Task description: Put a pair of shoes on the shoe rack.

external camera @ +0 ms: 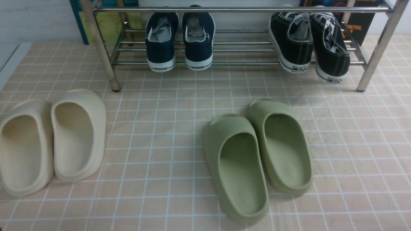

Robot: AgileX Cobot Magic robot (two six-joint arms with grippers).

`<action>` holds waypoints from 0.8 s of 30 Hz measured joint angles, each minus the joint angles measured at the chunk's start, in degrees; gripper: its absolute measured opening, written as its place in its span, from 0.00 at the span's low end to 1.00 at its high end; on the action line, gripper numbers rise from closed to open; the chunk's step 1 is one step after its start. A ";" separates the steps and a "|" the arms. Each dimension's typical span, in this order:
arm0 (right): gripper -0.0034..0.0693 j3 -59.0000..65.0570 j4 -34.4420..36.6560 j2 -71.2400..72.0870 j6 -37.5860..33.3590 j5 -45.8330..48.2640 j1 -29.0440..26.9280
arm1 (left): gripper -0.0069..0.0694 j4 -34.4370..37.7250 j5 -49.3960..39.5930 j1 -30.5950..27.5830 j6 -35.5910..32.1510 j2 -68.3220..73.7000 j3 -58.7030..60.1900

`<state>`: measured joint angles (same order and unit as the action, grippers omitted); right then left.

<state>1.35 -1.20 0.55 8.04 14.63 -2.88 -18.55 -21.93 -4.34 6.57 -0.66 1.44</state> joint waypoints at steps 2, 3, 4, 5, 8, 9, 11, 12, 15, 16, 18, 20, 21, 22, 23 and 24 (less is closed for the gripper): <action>0.02 0.00 -0.04 0.00 0.00 2.14 0.45 | 0.40 0.00 0.00 0.00 0.00 0.00 0.00; 0.02 0.00 -0.04 0.00 0.00 3.15 0.44 | 0.40 0.00 0.00 0.00 0.00 0.00 0.00; 0.02 0.00 -0.04 0.00 0.00 3.66 0.44 | 0.40 0.00 0.00 0.00 0.00 0.00 0.00; 0.02 0.00 -0.04 0.00 0.00 4.14 0.44 | 0.40 0.00 0.00 0.00 0.00 0.00 0.00; 0.02 -0.28 0.21 0.00 0.00 5.82 0.44 | 0.40 0.00 0.00 0.00 0.00 0.00 0.00; 0.02 -0.30 0.32 0.00 0.00 5.92 0.44 | 0.40 0.00 0.00 0.00 0.00 0.00 0.00; 0.02 -0.35 0.47 0.00 0.00 6.20 0.44 | 0.40 0.00 0.00 0.00 0.00 0.00 0.00; 0.02 -0.35 0.47 0.00 0.00 6.25 0.44 | 0.40 0.00 0.00 0.00 0.00 0.00 0.00; 0.02 -0.40 0.53 0.00 0.00 6.36 0.44 | 0.40 0.00 0.00 0.00 0.00 0.00 0.00; 0.03 -0.45 0.60 0.00 0.00 6.52 0.44 | 0.40 0.00 0.00 0.00 0.00 0.00 0.00; 0.03 -0.44 0.60 0.00 0.00 6.56 0.44 | 0.40 0.00 0.00 0.00 0.00 0.00 0.00; 0.03 -0.44 0.60 0.00 0.00 6.56 0.44 | 0.40 0.00 0.00 0.00 0.00 0.00 0.00; 0.03 -0.44 0.60 0.00 0.00 6.56 0.44 | 0.40 0.00 0.00 0.00 0.00 0.00 0.00; 0.03 -0.44 0.60 0.00 0.00 6.56 0.44 | 0.40 0.00 0.00 0.00 0.00 0.00 0.00; 0.03 -0.44 0.60 0.00 0.00 6.56 0.44 | 0.40 0.00 0.00 0.00 0.00 0.00 0.00; 0.03 -0.44 0.60 0.00 0.00 6.58 0.44 | 0.40 0.00 0.00 0.00 0.00 0.00 0.00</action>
<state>0.90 -0.60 0.55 8.04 21.21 -2.44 -18.55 -21.93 -4.34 6.57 -0.66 1.44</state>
